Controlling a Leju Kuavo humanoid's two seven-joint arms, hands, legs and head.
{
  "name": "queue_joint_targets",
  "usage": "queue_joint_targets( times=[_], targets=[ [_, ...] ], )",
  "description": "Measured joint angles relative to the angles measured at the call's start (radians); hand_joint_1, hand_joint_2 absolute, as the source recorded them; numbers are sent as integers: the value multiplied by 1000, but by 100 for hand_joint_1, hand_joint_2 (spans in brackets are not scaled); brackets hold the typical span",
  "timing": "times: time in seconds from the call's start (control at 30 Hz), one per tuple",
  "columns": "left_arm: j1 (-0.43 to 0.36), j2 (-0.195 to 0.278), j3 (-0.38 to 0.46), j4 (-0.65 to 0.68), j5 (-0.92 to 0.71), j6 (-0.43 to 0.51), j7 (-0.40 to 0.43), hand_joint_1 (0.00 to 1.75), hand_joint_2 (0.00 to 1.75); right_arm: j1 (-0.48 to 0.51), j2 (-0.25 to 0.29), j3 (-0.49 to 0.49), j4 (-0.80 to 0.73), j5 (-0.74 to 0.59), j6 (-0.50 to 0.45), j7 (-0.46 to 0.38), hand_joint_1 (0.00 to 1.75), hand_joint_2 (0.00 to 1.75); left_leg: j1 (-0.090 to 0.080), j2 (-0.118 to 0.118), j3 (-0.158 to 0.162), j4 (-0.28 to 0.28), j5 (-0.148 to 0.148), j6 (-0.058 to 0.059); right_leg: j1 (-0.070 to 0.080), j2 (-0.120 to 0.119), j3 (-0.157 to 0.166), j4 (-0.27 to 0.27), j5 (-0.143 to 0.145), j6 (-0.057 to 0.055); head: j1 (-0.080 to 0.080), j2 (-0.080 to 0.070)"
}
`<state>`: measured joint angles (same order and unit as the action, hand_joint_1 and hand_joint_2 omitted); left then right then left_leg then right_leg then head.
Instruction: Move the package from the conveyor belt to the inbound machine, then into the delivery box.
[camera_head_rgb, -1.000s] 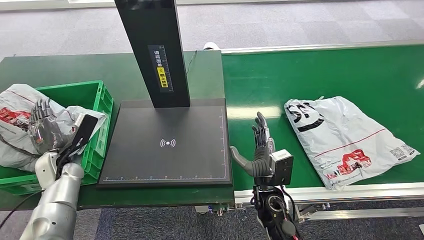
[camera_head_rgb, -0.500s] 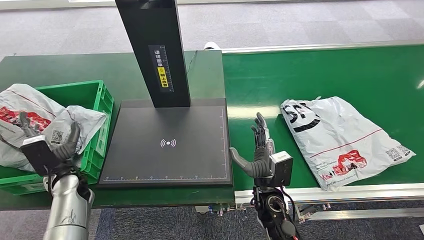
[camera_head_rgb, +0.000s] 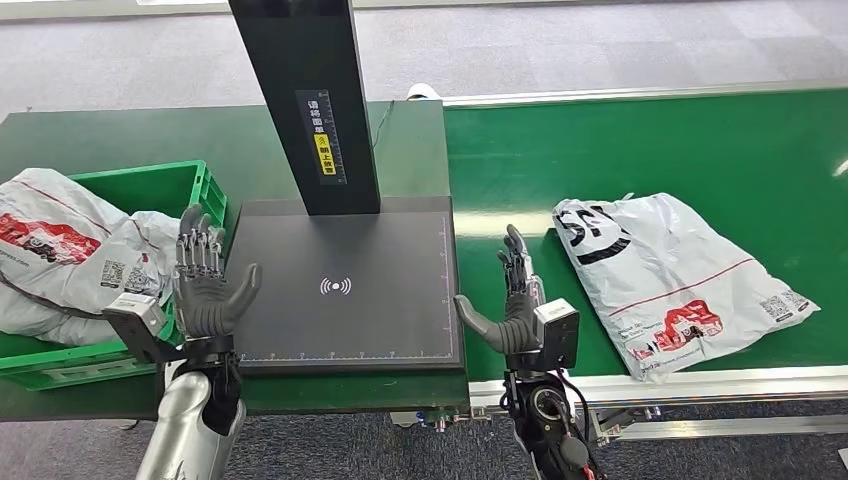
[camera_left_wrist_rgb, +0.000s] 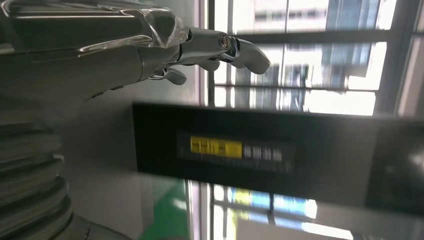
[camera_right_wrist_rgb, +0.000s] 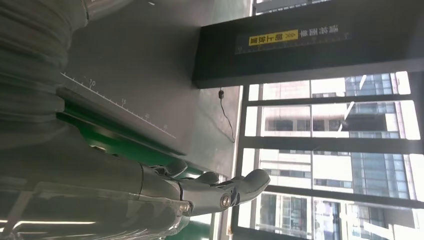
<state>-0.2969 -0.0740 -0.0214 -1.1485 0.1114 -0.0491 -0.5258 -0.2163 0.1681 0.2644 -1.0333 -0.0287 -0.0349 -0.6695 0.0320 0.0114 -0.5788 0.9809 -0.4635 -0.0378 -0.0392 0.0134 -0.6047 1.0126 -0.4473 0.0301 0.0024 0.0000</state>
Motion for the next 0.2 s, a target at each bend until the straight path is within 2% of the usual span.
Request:
queue_joint_targets(
  times=[0.1,0.2],
  targets=[
    [17,-4,-56,17,10,-118,-12,0,175,-7,0,6,9,21,25,6,0,175,0,0,0,0,0,0,0,0,0,0,0,0,0,0],
    [29,-11,-104,53,1,-151,-32,0,175,-10,0,10,16,31,35,10,0,175,0,0,0,0,0,0,0,0,0,0,0,0,0,0]
  ],
)
